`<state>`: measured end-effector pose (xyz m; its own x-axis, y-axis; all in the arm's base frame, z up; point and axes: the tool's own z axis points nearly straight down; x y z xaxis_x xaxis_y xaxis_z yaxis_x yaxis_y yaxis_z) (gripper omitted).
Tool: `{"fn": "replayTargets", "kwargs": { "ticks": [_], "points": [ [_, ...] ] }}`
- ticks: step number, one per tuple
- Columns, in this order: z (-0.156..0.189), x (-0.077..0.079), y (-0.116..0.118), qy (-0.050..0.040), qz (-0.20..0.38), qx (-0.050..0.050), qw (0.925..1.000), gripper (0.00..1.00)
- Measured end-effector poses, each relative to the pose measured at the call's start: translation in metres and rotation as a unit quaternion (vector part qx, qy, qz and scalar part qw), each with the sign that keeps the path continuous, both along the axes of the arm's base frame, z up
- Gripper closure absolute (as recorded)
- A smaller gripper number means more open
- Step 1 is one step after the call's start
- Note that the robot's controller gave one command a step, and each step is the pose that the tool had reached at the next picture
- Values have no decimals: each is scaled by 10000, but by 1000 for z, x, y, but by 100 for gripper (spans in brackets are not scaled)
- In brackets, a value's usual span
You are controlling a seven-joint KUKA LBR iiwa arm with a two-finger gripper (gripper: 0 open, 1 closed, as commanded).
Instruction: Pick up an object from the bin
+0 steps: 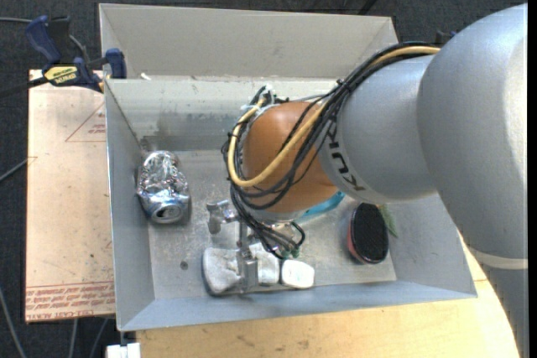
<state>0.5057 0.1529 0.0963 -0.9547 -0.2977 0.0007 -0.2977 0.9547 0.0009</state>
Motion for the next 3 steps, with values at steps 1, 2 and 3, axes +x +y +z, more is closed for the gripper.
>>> {"fn": "replayTargets", "kwargs": {
  "ticks": [1, 2, 3],
  "points": [
    [-14, 2, -9, -1, -373, 15, 9993, 0],
    [-21, 4, -10, -4, 671, 13, 9977, 0],
    [-26, 16, -33, 30, 478, 18, 9989, 100]
  ]
}}
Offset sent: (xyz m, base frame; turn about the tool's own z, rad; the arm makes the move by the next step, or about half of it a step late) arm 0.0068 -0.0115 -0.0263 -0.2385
